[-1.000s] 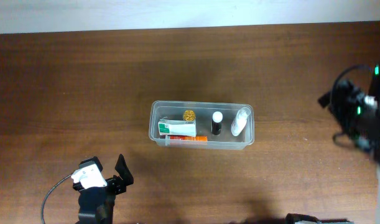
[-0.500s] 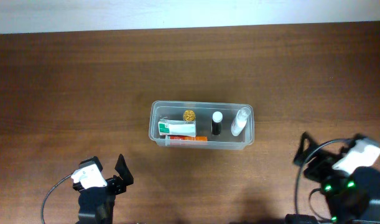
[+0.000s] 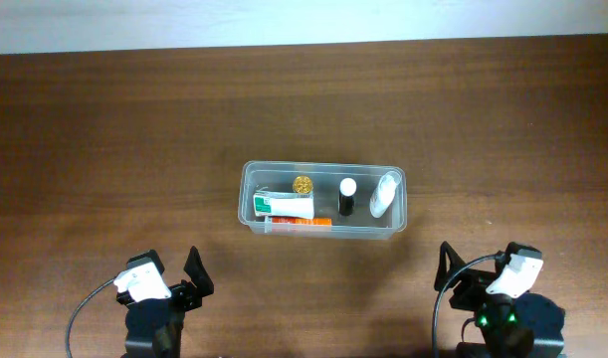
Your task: Pack container
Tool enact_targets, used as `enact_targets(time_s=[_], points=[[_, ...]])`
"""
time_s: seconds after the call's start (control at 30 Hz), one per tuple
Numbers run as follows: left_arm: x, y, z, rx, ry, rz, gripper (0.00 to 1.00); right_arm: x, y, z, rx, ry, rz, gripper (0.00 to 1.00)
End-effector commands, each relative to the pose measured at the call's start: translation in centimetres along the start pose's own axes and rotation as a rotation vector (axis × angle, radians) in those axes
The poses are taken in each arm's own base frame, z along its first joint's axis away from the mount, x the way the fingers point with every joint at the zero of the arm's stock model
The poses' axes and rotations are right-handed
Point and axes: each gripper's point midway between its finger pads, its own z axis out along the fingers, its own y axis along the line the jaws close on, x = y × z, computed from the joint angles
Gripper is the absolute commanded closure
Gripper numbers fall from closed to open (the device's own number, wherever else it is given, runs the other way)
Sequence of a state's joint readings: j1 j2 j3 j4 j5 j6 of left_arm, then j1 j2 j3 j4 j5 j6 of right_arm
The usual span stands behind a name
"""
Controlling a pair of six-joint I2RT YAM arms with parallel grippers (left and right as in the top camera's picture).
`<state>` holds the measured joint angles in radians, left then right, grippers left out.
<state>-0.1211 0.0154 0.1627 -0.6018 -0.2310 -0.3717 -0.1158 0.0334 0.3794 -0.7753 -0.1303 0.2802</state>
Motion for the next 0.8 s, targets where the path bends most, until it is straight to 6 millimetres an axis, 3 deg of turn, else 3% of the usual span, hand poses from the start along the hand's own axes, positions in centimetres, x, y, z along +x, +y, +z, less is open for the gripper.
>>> enact_targets(time_s=[0.0,0.5,0.77], points=[[0.0,0.0,0.0,0.003,-0.004,-0.009,0.00,0.9,0.1,0.6,-0.024,0.002,-0.018,0.02],[0.0,0.0,0.0,0.003,-0.004,-0.009,0.00,6.3,-1.9,3.6,0.014,0.133,0.001,0.02],[0.0,0.0,0.0,0.003,-0.004,-0.009,0.00,6.7,-2.1,3.7,0.020,0.144,0.002,0.01]])
